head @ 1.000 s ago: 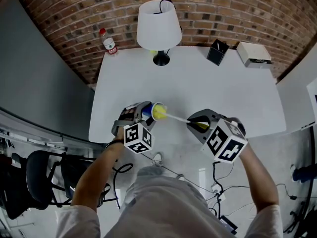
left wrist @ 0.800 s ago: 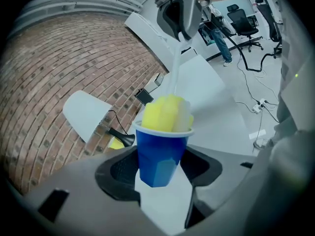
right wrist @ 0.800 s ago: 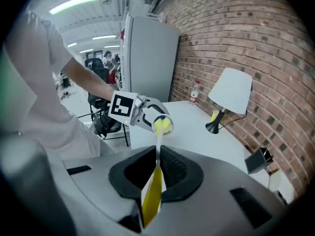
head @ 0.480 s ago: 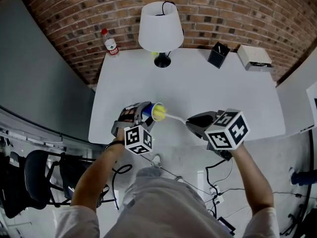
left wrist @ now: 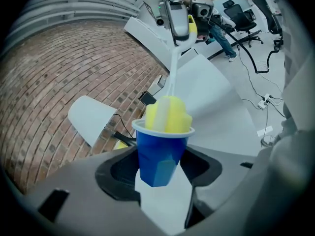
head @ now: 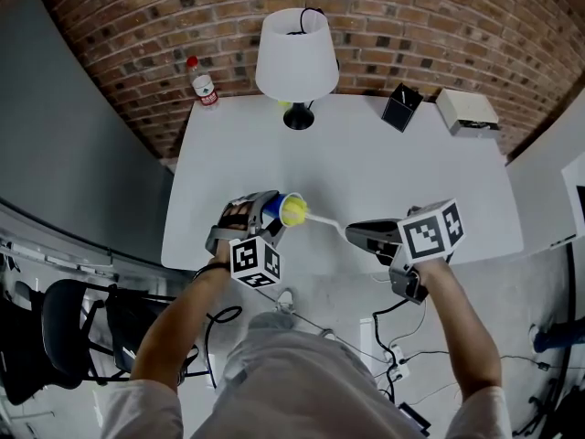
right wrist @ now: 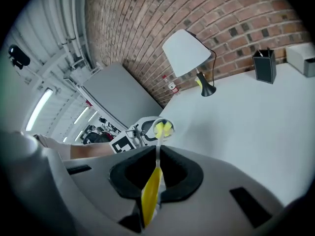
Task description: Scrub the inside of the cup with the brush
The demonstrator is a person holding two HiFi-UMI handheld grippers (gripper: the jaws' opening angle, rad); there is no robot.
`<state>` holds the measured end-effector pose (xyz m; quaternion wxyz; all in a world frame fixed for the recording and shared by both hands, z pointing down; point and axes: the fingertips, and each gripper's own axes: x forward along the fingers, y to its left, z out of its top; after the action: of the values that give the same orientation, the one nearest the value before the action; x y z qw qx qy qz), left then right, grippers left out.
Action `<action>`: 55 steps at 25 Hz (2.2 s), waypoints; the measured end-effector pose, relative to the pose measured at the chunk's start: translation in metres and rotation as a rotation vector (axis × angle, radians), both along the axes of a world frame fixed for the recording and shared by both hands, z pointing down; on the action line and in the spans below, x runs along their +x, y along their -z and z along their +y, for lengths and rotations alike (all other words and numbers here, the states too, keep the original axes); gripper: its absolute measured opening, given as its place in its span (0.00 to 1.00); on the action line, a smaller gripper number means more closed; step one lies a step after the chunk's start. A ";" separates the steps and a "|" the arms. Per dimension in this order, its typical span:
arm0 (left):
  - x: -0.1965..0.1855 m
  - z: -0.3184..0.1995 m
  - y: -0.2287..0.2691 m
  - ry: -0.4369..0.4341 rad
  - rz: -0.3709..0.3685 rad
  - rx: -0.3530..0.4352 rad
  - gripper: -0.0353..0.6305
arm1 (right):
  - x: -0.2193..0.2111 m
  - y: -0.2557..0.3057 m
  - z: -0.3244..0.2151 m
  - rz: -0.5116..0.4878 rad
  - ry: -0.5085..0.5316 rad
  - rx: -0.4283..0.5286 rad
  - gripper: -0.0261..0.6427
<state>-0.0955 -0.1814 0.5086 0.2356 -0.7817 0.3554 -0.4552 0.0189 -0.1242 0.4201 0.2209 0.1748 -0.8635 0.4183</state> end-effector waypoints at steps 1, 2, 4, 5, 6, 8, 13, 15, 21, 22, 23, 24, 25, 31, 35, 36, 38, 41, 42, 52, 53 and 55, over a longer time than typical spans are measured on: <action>0.001 0.000 -0.001 0.000 0.007 -0.005 0.45 | 0.002 -0.001 -0.001 0.014 -0.002 0.013 0.08; 0.002 -0.001 -0.003 0.001 0.014 -0.010 0.45 | 0.004 -0.001 -0.002 0.032 -0.001 0.030 0.08; 0.004 -0.003 -0.007 0.007 0.027 -0.021 0.45 | 0.007 -0.001 -0.005 0.068 0.004 0.066 0.08; 0.004 -0.004 -0.008 0.012 0.037 -0.028 0.45 | 0.008 0.000 -0.006 0.082 0.007 0.080 0.08; 0.004 -0.006 -0.009 0.017 0.048 -0.034 0.45 | 0.009 0.001 -0.006 0.092 0.009 0.086 0.08; 0.004 -0.009 -0.013 0.030 0.069 -0.048 0.45 | 0.012 0.003 -0.005 0.103 0.005 0.089 0.08; 0.006 -0.014 -0.023 0.057 0.129 -0.087 0.45 | 0.025 0.007 -0.007 0.108 -0.031 0.095 0.08; 0.008 -0.017 -0.025 0.069 0.160 -0.101 0.45 | 0.030 0.008 -0.009 0.104 -0.051 0.098 0.08; 0.013 -0.024 -0.033 0.108 0.274 -0.167 0.45 | 0.042 0.014 -0.014 0.075 -0.114 0.124 0.08; 0.014 -0.026 -0.035 0.123 0.300 -0.185 0.45 | 0.045 0.015 -0.016 0.068 -0.129 0.130 0.08; 0.014 -0.028 -0.037 0.137 0.326 -0.201 0.45 | 0.047 0.017 -0.019 0.059 -0.146 0.136 0.08; 0.015 -0.030 -0.038 0.149 0.350 -0.216 0.45 | 0.050 0.018 -0.022 0.051 -0.164 0.145 0.08; 0.016 -0.031 -0.040 0.156 0.372 -0.228 0.45 | 0.053 0.020 -0.026 0.046 -0.181 0.158 0.08; 0.035 -0.039 -0.042 0.171 0.532 -0.311 0.45 | 0.058 0.010 -0.040 0.015 -0.300 0.203 0.08; 0.053 -0.046 -0.047 0.157 0.592 -0.349 0.45 | 0.052 0.001 -0.050 -0.015 -0.375 0.230 0.08; 0.057 -0.047 -0.048 0.153 0.593 -0.356 0.45 | 0.050 -0.001 -0.052 -0.018 -0.390 0.238 0.08; 0.064 -0.052 -0.049 0.146 0.598 -0.367 0.45 | 0.047 -0.006 -0.056 -0.022 -0.418 0.255 0.08; 0.075 -0.059 -0.048 0.134 0.608 -0.378 0.45 | 0.043 -0.012 -0.059 -0.024 -0.454 0.275 0.08; 0.078 -0.061 -0.048 0.130 0.612 -0.383 0.45 | 0.041 -0.014 -0.060 -0.027 -0.464 0.282 0.08; 0.097 -0.075 -0.070 0.070 0.583 -0.459 0.45 | 0.027 -0.021 -0.076 -0.046 -0.524 0.326 0.08; 0.096 -0.076 -0.069 0.069 0.585 -0.463 0.45 | 0.026 -0.023 -0.078 -0.047 -0.525 0.323 0.08; 0.094 -0.077 -0.067 0.064 0.589 -0.468 0.45 | 0.023 -0.026 -0.082 -0.053 -0.525 0.314 0.08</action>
<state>-0.0011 -0.2581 0.5759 -0.0759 -0.9003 0.3186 -0.2866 0.0422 -0.2060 0.4459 0.0531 0.4130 -0.8484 0.3268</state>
